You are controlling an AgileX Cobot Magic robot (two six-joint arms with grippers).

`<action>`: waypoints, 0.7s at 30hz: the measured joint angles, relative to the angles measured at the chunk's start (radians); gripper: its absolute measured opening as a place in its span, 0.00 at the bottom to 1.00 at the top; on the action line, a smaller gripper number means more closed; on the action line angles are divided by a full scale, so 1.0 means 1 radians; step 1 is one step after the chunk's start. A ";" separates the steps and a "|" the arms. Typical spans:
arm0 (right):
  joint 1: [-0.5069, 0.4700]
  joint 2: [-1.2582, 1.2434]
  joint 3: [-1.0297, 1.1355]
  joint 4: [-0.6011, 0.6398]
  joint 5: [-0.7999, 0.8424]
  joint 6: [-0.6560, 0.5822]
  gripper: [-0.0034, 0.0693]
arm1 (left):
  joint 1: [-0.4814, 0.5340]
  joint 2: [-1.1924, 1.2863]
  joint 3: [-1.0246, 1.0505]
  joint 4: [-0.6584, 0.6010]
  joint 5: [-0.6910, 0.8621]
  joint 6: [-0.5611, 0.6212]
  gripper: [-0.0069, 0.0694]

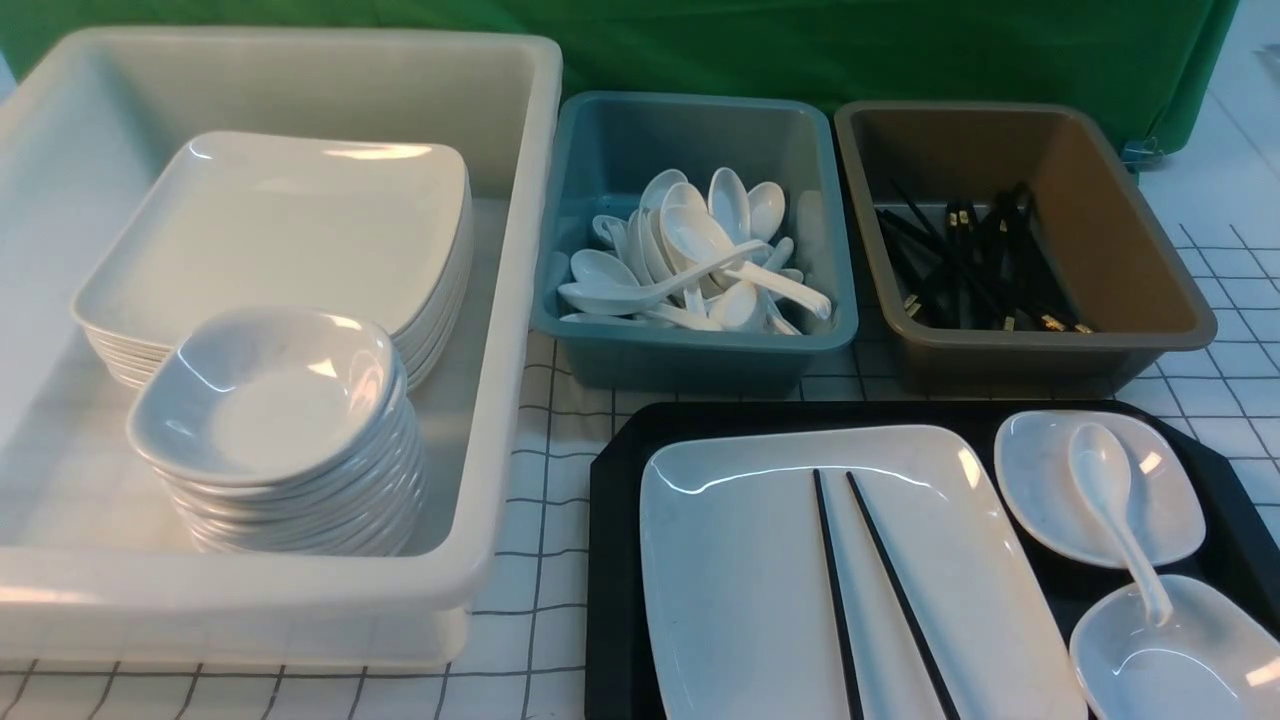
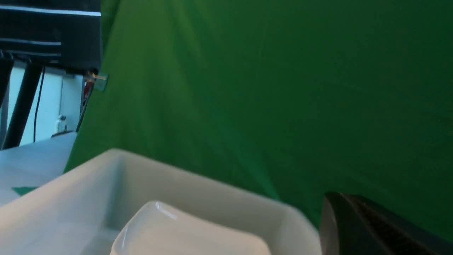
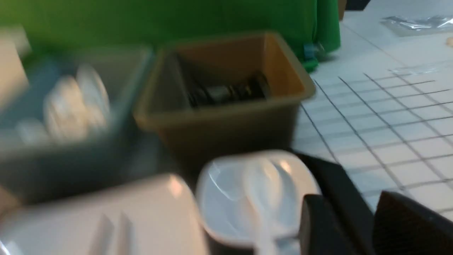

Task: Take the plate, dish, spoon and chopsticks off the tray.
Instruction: Use the right arm to grab a soup spoon from the plate

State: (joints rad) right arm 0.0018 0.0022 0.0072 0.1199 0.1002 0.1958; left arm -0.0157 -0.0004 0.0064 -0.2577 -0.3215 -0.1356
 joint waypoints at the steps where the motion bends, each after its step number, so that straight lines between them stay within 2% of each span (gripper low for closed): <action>1: 0.000 0.000 0.000 0.019 -0.036 0.087 0.38 | 0.000 0.000 0.000 -0.005 -0.017 -0.016 0.10; 2: 0.000 0.000 0.000 0.035 -0.081 0.174 0.38 | 0.000 0.000 0.000 -0.005 -0.031 -0.024 0.10; 3: 0.000 0.000 0.000 0.040 -0.100 0.191 0.38 | 0.000 0.000 0.000 -0.006 -0.034 -0.027 0.10; 4: 0.000 0.000 0.000 0.055 -0.164 0.314 0.38 | 0.000 0.000 0.000 -0.006 -0.076 -0.042 0.10; 8: 0.000 0.000 0.000 0.061 -0.201 0.379 0.38 | 0.000 0.000 0.000 -0.013 -0.170 -0.073 0.10; 10: 0.000 0.000 0.000 0.065 -0.208 0.391 0.38 | 0.000 0.000 0.000 -0.030 -0.267 -0.126 0.10; 12: 0.000 0.000 0.000 0.067 -0.222 0.411 0.38 | 0.000 0.000 -0.033 -0.040 -0.281 -0.179 0.10; 16: 0.001 0.000 0.000 0.064 -0.286 0.444 0.38 | 0.000 0.033 -0.199 -0.039 -0.135 -0.201 0.10; 17: 0.013 0.000 -0.020 0.058 -0.268 0.439 0.37 | 0.000 0.078 -0.315 -0.025 0.035 -0.166 0.10; 18: 0.019 0.000 -0.026 0.054 -0.261 0.437 0.37 | 0.000 0.092 -0.345 -0.021 0.056 -0.160 0.10; 19: 0.046 0.018 -0.095 0.038 -0.183 0.401 0.36 | 0.000 0.166 -0.464 0.011 0.231 -0.115 0.10; 21: 0.081 0.060 -0.209 0.029 -0.079 0.324 0.32 | 0.000 0.260 -0.573 0.045 0.438 -0.088 0.10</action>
State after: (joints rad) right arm 0.0829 0.0623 -0.2016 0.1492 0.0212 0.5200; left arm -0.0157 0.2598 -0.5671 -0.2129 0.1161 -0.2231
